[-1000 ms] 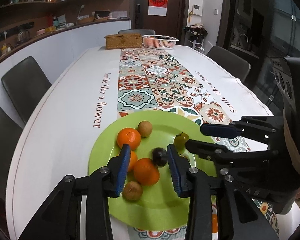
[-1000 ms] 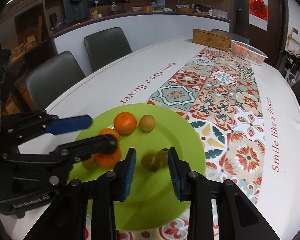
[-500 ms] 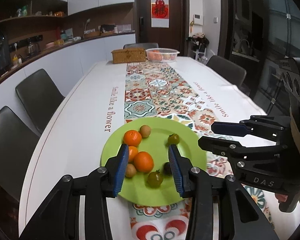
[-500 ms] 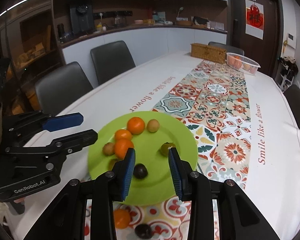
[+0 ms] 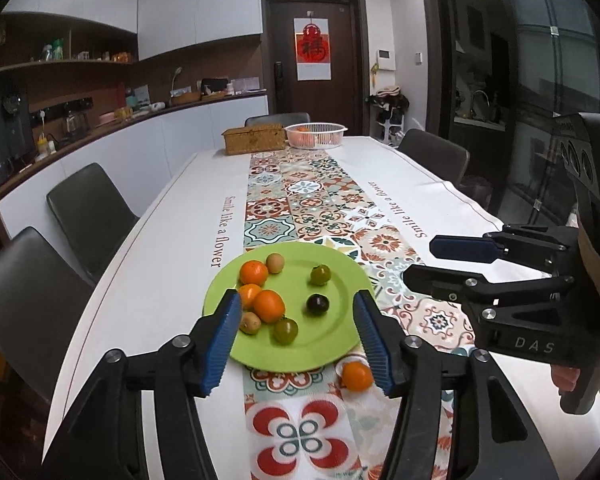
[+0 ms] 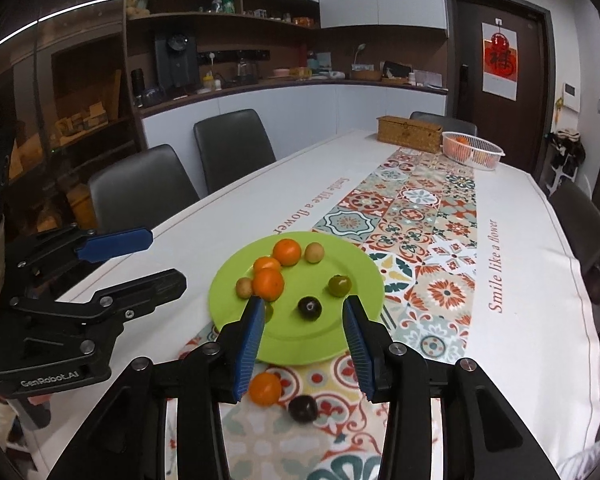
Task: Organize fruits
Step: 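Withdraw both tools toward the last tangerine and plum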
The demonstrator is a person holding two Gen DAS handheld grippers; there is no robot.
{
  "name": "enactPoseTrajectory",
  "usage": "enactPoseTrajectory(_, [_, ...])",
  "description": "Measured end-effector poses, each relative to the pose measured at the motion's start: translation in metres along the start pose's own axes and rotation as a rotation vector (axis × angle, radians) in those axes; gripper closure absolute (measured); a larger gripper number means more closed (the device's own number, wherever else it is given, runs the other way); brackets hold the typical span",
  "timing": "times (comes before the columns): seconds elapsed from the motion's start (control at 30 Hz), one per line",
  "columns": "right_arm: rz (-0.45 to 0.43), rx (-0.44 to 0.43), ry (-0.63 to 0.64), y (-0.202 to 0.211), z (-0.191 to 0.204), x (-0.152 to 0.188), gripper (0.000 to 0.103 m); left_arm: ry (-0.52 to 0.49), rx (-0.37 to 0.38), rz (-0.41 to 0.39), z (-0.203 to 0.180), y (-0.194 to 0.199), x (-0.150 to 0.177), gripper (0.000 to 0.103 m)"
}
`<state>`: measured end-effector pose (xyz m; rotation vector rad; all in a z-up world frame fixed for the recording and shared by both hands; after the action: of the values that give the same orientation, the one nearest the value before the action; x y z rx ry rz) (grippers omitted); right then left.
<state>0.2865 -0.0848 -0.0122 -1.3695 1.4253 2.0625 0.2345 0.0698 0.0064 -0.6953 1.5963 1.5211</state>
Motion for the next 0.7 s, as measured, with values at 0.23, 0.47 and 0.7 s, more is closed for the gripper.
enactPoseTrajectory(0.23, [-0.013,0.003,0.020,0.018,0.007,0.015,0.061,-0.031,0.027,-0.039,-0.013,0.014,0.015,0.034])
enactPoseTrajectory(0.47, [0.002,0.002,0.039,0.020,0.010,0.032,0.061,-0.049,0.052,-0.036,-0.021,0.015,0.032,0.029])
enactPoseTrajectory(0.7, [0.061,0.005,0.066,0.010,0.008,0.051,0.061,-0.079,0.093,0.000,-0.029,0.004,0.049,0.029])
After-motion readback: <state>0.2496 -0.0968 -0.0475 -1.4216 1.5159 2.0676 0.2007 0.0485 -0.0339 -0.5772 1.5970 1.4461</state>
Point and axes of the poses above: each gripper's, at about its wrist camera, not at the fingertips, and y roughly against the way its jaws point, z to its left, x to its underside, the point moved 3 cm from there along -y, roughly the way its jaws point, and after that the axes turned 1 degree about -z, right-handed, at the moved point
